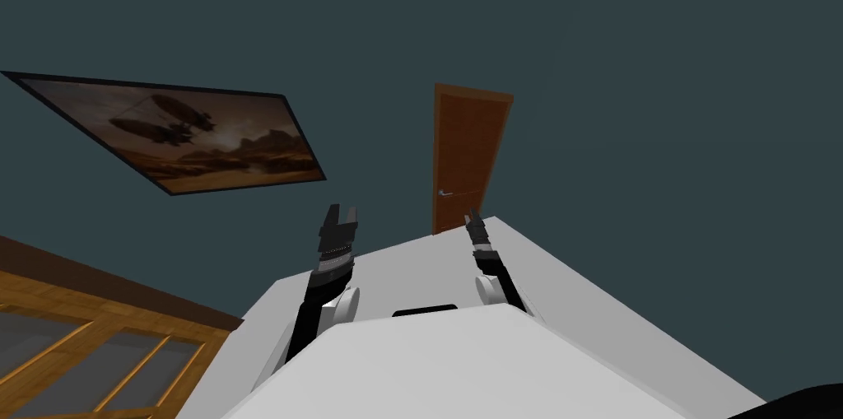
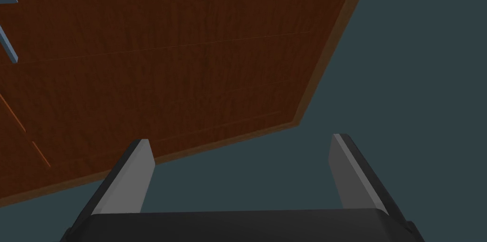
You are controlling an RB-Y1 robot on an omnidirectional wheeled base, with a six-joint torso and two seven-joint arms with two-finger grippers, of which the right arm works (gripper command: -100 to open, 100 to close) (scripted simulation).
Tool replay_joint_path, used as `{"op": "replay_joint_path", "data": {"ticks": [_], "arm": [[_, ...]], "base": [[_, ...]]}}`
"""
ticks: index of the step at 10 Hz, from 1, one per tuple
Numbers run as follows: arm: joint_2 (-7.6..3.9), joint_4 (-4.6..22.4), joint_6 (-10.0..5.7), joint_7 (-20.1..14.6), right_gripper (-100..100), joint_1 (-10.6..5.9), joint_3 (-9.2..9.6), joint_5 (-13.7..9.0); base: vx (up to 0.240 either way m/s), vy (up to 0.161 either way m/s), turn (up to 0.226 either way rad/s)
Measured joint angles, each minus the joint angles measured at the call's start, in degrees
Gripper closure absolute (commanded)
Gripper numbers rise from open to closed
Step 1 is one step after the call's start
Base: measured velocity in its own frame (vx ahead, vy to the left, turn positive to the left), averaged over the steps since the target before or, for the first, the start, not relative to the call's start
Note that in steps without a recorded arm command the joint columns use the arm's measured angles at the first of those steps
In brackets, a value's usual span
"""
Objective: Pull the door open
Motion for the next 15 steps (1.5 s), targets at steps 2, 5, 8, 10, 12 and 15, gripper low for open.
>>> {"op": "replay_joint_path", "data": {"ticks": [2,5,8,10,12,15], "arm": [[-0.42,3.47,-0.7,-0.14,-100,-1.5,-0.16,-0.7],[-0.63,7.88,-2.19,-0.14,-100,-2.69,-0.01,-1.28],[-1.51,13.64,-3.62,-0.52,-100,-5.24,-0.44,-2.52],[-1.88,17.52,-4.69,-0.69,-100,-6.74,-0.55,-3.26],[-2.37,21.31,-5.38,-0.85,-100,-8.52,-0.85,-4.11],[-2.64,25.78,-6.53,-0.97,-100,-9.89,-0.9,-4.87]], "base": [[0.069,-0.067,0.075],[0.065,-0.054,0.113],[0.076,-0.087,0.126],[0.08,-0.091,0.126],[0.084,-0.096,0.122],[0.055,-0.052,0.086]]}}
